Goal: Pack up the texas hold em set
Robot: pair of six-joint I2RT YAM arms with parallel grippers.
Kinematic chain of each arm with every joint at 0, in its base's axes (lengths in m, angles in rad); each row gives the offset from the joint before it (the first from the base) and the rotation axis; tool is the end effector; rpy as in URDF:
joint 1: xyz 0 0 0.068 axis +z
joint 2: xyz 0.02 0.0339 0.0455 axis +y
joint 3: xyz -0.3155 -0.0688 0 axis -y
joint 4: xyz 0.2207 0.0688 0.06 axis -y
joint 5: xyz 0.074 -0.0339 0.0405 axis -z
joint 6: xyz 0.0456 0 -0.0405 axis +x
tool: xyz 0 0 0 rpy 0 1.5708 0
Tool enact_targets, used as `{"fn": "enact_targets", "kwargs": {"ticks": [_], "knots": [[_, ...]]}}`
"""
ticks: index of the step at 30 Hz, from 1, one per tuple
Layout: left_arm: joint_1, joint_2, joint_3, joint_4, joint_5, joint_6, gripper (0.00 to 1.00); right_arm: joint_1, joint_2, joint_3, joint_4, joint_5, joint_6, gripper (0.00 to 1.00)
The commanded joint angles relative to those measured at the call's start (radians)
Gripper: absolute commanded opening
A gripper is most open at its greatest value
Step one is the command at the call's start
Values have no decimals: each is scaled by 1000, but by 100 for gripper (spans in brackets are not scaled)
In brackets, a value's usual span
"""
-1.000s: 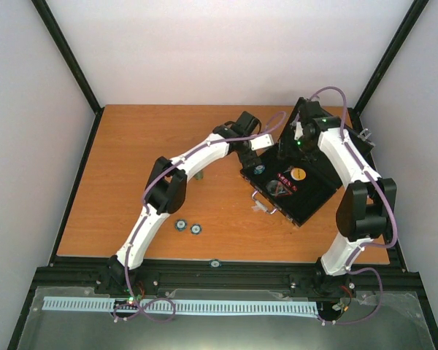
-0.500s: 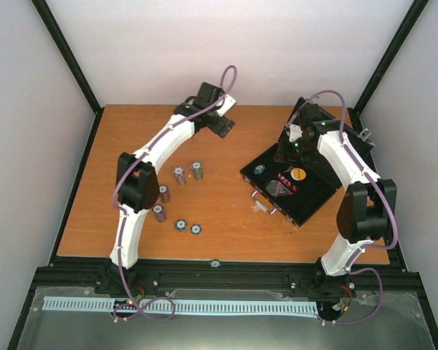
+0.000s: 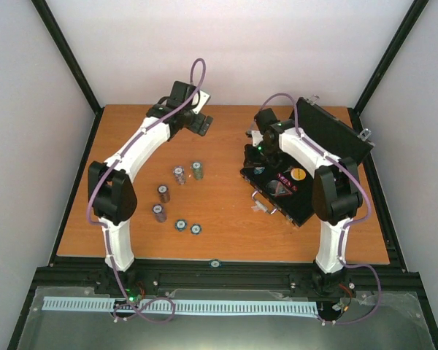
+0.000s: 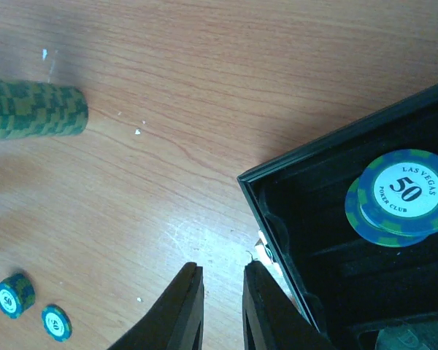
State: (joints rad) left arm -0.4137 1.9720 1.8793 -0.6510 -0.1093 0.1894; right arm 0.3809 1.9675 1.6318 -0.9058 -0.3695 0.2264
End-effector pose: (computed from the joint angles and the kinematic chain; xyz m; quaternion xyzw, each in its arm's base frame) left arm 0.4198 -0.1789 0.3625 0.2506 0.8796 0.0048 0.4043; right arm 0.3724 0.1669 0.2782 -0.1049 0.9645 0.2211 0.0996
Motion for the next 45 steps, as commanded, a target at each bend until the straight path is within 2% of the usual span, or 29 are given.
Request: {"fn": "enact_targets", "kwargs": {"ticks": [1,10,15,31,39,45], "knots": [[38,-83,-57,8,-2,-57,100,6,2,-2,6,74,51,19],[45,-171,-193,40,-9,-48,100,51,41,-32,-32,43,-10,42],[51,-193,-210,44,-10,-48,100,76,77,-31,-32,54,-6,50],[50,-227,-240,50,-28,-34,100,144,178,29,-40,54,-12,51],[51,-232,-246,51,-33,-28,100,156,117,115,-89,102,-3,52],[51,-232,-255,53,-39,-26,100,154,76,143,-143,205,-19,60]]}}
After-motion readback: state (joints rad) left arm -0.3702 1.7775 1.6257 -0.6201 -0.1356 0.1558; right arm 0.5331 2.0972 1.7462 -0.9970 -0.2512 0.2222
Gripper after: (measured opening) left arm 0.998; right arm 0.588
